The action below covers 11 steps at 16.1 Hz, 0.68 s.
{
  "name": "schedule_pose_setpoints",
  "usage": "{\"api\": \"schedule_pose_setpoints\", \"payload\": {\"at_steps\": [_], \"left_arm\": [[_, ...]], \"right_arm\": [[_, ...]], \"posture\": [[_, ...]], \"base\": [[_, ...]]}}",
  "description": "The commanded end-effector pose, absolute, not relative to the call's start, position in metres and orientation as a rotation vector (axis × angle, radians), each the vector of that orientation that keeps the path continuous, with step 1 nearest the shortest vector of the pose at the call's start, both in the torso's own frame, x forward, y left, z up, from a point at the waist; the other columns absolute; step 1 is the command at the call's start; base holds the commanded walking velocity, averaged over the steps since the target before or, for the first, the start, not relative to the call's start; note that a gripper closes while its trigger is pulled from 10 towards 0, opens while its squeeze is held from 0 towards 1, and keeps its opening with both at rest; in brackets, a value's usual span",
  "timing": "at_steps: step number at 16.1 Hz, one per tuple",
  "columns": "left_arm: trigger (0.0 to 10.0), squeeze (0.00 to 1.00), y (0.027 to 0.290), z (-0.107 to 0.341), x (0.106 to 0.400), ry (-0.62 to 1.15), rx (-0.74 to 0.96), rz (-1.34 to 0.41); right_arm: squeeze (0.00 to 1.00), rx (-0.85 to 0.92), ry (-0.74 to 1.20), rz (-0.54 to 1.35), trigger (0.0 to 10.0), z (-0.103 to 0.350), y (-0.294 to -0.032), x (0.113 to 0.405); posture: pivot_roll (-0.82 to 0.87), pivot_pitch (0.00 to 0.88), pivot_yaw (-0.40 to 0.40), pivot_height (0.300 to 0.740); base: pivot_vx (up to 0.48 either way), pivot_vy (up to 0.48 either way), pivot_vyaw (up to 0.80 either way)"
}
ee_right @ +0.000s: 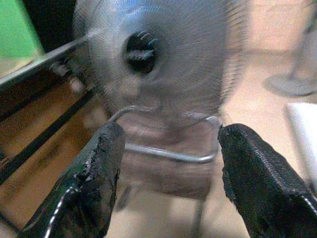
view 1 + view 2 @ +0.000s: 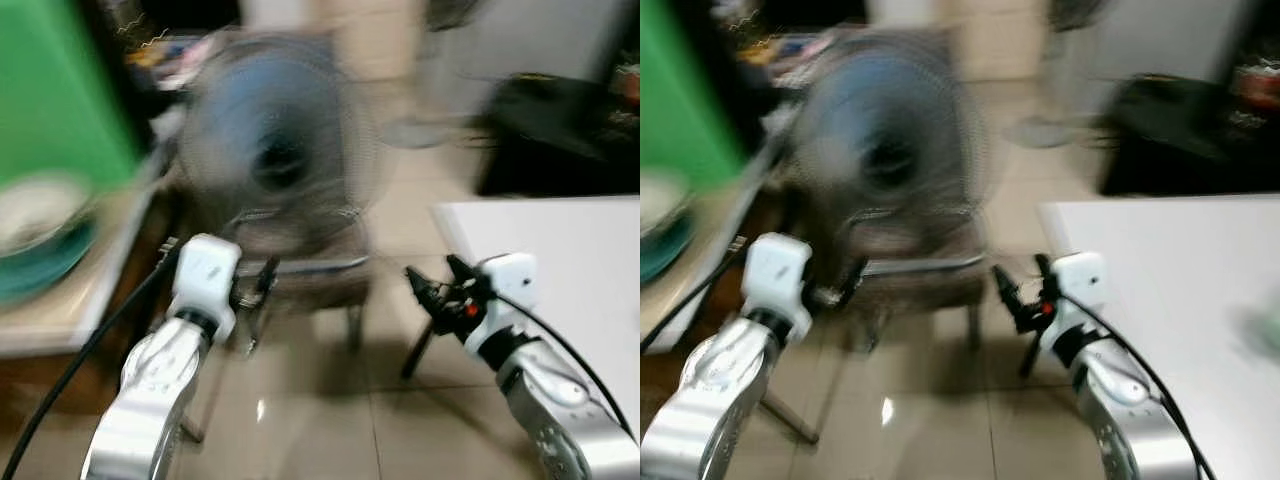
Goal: Setting the table
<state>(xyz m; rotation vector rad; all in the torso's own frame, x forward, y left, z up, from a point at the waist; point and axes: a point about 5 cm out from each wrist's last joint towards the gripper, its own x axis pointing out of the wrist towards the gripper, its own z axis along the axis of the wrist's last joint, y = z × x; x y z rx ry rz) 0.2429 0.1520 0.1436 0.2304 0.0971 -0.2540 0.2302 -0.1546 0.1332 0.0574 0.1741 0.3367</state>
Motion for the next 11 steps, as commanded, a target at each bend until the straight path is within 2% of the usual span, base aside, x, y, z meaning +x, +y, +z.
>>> {"api": "schedule_pose_setpoints", "payload": {"at_steps": [1,2,4,6,8,11], "left_arm": [[10.0,0.0,0.152,0.148,0.247,0.087,0.232,-0.258],[10.0,0.0,0.158,0.144,0.249,0.098,0.173,-0.182],[10.0,0.0,0.159,0.144,0.248,0.086,0.167,-0.136],[10.0,0.0,0.154,0.142,0.249,0.088,0.158,-0.144],[10.0,0.0,0.152,0.15,0.246,0.059,0.113,-0.187],[10.0,0.0,0.157,0.146,0.243,0.072,0.11,-0.149]], "right_arm": [[0.0,0.106,0.153,0.349,10.0,0.141,-0.151,0.234],[0.0,0.065,0.157,0.375,10.0,0.138,-0.147,0.235],[0.0,0.041,0.161,0.388,10.0,0.14,-0.149,0.235],[0.0,0.057,0.154,0.372,10.0,0.142,-0.155,0.235],[0.0,0.095,0.139,0.387,10.0,0.148,-0.148,0.235],[0.0,0.05,0.158,0.402,10.0,0.144,-0.149,0.232]], "posture": [[0.07,0.0,0.002,0.74],[0.06,0.0,0.005,0.74],[0.04,0.0,0.002,0.74],[0.05,0.0,0.004,0.74],[0.05,0.0,-0.008,0.74],[0.04,0.0,-0.011,0.74]], "base": [[0.0,0.0,0.8],[0.0,0.0,0.8],[0.0,0.0,0.8],[0.0,0.0,0.8],[0.0,0.0,0.8],[0.081,0.0,0.8]]}}
